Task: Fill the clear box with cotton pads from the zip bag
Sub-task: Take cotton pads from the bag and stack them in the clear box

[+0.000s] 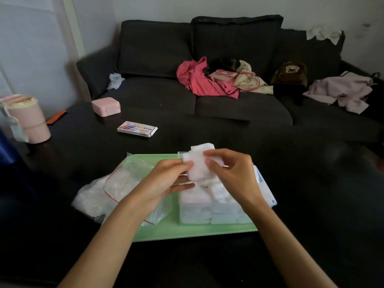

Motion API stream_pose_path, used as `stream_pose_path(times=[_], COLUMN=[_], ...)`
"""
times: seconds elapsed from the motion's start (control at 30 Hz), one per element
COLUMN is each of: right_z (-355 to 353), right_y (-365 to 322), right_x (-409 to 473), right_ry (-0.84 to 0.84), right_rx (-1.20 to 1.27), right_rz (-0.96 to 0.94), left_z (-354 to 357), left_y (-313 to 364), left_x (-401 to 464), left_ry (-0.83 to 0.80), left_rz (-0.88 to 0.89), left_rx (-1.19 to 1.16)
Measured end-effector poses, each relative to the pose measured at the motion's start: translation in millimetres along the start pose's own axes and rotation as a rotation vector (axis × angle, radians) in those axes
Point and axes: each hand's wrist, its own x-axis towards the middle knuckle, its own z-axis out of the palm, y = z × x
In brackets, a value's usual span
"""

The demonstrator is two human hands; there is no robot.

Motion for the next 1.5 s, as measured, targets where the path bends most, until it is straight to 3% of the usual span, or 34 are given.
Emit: stream_pose_path(times=[0.1,0.17,0.23,0.33,0.53,0.63,0.83,0.93,1.1,1.17,1.23,1.27,1.33,1.4,1.5], right_z=[-23,-45,-57,-54,-36,-31,-26,-30,-31,-29,-26,-26,-24,-23,-22], right_y=[4,9,15,22,31,36,41,41,41,34,18,9,-6,-7,-4], right_x=[13,23,30,35,44,44,36,34,27,26,25,24,19,13,9], right_ry=[0.096,0.085,-0.052,-0.274,-0.468,-0.455,-0.248,-0.153,-0.29,-0.179,-0.022,-0.033,-0.225,-0.346,-0.238], right_rx=[0.255,0.21,0.028,-0.15,-0.158,-0.203,-0.62,-0.705,-0.913,-0.782,-0.463,-0.291,-0.008,0.143,0.33], right_rz=[0.141,0.24,0.303,0.231,0.197,0.191,-0.053,-0.183,-0.122,-0.129,-0.029,0.084,0.36,0.501,0.576], left_z=[-4,-10,-17,-24,-30,-31,-32,-32,-31,-29,-23,-20,-11,-2,7], left_y=[2,3,6,10,10,9,8,7,6,6,6,6,5,4,0], left_x=[3,6,7,8,8,9,11,11,12,12,12,11,10,8,7], left_ry=[0.063,0.101,0.131,0.145,0.144,0.14,0.118,0.106,0.085,0.046,-0.003,-0.025,-0.045,-0.029,0.042], left_rz=[0.059,0.091,0.1,0.115,0.094,0.082,0.052,0.049,0.035,0.033,0.037,0.042,0.069,0.097,0.143], left_rx=[0.013,0.004,-0.013,-0.033,-0.036,-0.028,-0.01,-0.013,-0.008,0.002,-0.007,-0.006,0.025,0.046,0.077])
